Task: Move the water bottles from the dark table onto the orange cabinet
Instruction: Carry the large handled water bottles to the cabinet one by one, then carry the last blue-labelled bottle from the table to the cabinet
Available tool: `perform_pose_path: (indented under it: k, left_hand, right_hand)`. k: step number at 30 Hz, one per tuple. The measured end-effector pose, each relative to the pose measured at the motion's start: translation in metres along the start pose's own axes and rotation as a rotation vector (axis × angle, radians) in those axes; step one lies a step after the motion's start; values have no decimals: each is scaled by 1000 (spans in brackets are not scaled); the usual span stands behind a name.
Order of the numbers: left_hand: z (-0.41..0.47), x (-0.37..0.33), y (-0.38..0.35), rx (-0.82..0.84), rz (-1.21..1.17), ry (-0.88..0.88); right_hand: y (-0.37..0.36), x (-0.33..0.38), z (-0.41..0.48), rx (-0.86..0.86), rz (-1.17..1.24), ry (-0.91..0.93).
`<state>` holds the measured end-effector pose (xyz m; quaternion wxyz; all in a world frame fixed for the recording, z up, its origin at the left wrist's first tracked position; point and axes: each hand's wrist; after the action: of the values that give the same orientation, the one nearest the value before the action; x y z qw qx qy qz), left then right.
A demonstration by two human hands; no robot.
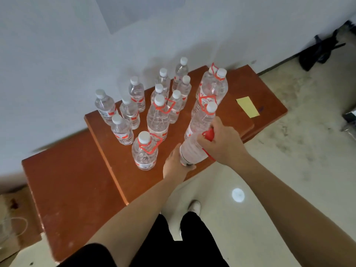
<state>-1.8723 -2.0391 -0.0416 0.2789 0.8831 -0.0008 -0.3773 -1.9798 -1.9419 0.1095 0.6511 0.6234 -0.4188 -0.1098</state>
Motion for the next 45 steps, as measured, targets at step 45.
perform_pose_path:
  k: [45]
  left_hand:
    - [-148, -135, -90, 113, 567, -770]
  right_hand:
    - [13, -142, -344, -544, -291, -682]
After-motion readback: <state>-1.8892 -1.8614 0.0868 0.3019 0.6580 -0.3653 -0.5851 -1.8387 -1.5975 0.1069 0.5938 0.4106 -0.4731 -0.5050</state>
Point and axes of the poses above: each hand's wrist, its own z-axis towards the middle knuckle, its own y-axis out of the back of the hand, x = y × z, and after that the axes turned 9 degrees about y, right-handed
